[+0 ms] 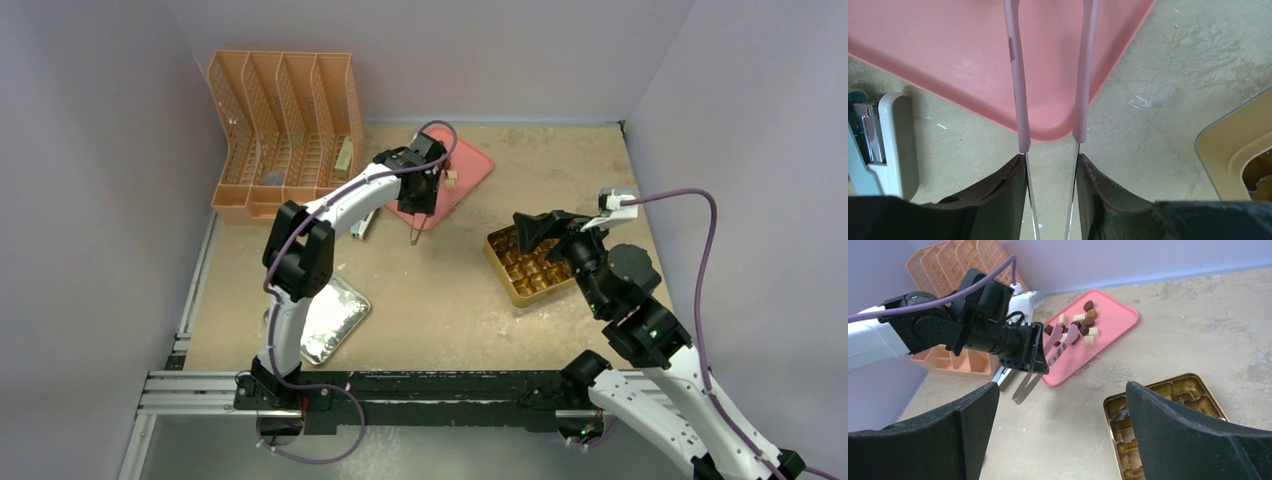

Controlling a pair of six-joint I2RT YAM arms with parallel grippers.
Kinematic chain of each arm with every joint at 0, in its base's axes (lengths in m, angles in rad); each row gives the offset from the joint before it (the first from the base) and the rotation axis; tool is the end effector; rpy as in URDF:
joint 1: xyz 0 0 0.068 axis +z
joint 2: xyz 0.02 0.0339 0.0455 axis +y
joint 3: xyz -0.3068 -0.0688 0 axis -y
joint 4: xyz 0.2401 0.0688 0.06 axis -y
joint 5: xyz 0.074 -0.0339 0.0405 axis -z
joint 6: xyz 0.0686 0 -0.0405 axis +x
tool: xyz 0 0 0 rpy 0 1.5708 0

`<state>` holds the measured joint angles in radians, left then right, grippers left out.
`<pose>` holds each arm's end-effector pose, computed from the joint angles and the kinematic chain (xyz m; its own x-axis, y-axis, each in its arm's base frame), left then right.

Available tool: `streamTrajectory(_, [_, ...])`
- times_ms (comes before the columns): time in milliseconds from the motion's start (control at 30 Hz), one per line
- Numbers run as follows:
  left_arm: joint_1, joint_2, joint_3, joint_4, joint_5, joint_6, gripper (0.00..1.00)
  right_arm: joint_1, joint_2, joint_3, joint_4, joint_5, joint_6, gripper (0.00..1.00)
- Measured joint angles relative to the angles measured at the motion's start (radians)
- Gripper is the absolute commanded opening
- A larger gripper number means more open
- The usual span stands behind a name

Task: Pack the chocolate
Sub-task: Adjust the clamp.

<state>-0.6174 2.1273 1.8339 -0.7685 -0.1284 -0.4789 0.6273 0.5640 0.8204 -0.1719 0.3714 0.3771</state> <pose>0.4115 -0.2814 0.2380 -0.8731 0.0594 -0.4839 0.1363 0.9827 -0.1253 0.1079 0.0475 0.4081 -0.0301 0.4020 -0.9151 -0.2615 0.8805 0.3954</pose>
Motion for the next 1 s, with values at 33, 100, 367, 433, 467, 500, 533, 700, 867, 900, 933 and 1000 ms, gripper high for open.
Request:
streamTrajectory(33, [0.000, -0.001, 0.000, 0.002, 0.003, 0.006, 0.37, 0.000, 0.002, 0.000, 0.002, -0.002, 0.001, 0.98])
streamTrajectory(100, [0.000, -0.010, -0.014, 0.011, 0.015, 0.023, 0.35, 0.000, 0.013, -0.001, 0.013, -0.013, 0.008, 0.98])
streamTrajectory(367, [0.000, -0.166, -0.139, 0.055, 0.074, 0.098, 0.33, 0.000, 0.130, -0.010, 0.068, -0.102, 0.070, 0.89])
streamTrajectory(433, [-0.002, -0.223, -0.174, 0.075, 0.095, 0.119, 0.33, 0.000, 0.182, -0.010, 0.089, -0.130, 0.091, 0.81])
streamTrajectory(467, [-0.006, -0.256, -0.191, 0.084, 0.103, 0.133, 0.33, 0.000, 0.204, -0.009, 0.099, -0.143, 0.102, 0.77])
streamTrajectory(500, [-0.010, -0.286, -0.206, 0.091, 0.109, 0.151, 0.33, 0.000, 0.233, -0.008, 0.112, -0.162, 0.113, 0.72])
streamTrajectory(533, [-0.014, -0.311, -0.217, 0.097, 0.113, 0.166, 0.32, 0.000, 0.258, -0.007, 0.122, -0.175, 0.124, 0.65])
streamTrajectory(700, [-0.056, -0.395, -0.249, 0.119, 0.141, 0.232, 0.32, 0.000, 0.381, -0.001, 0.190, -0.240, 0.185, 0.42])
streamTrajectory(867, [-0.086, -0.419, -0.284, 0.126, 0.178, 0.275, 0.32, 0.000, 0.481, 0.037, 0.289, -0.275, 0.217, 0.40])
streamTrajectory(900, [-0.091, -0.422, -0.290, 0.126, 0.182, 0.284, 0.31, 0.000, 0.500, 0.048, 0.303, -0.280, 0.219, 0.40])
streamTrajectory(933, [-0.094, -0.424, -0.294, 0.126, 0.189, 0.291, 0.31, 0.000, 0.521, 0.060, 0.317, -0.282, 0.223, 0.40])
streamTrajectory(1000, [-0.100, -0.430, -0.300, 0.128, 0.202, 0.303, 0.31, 0.000, 0.563, 0.084, 0.342, -0.282, 0.226, 0.40])
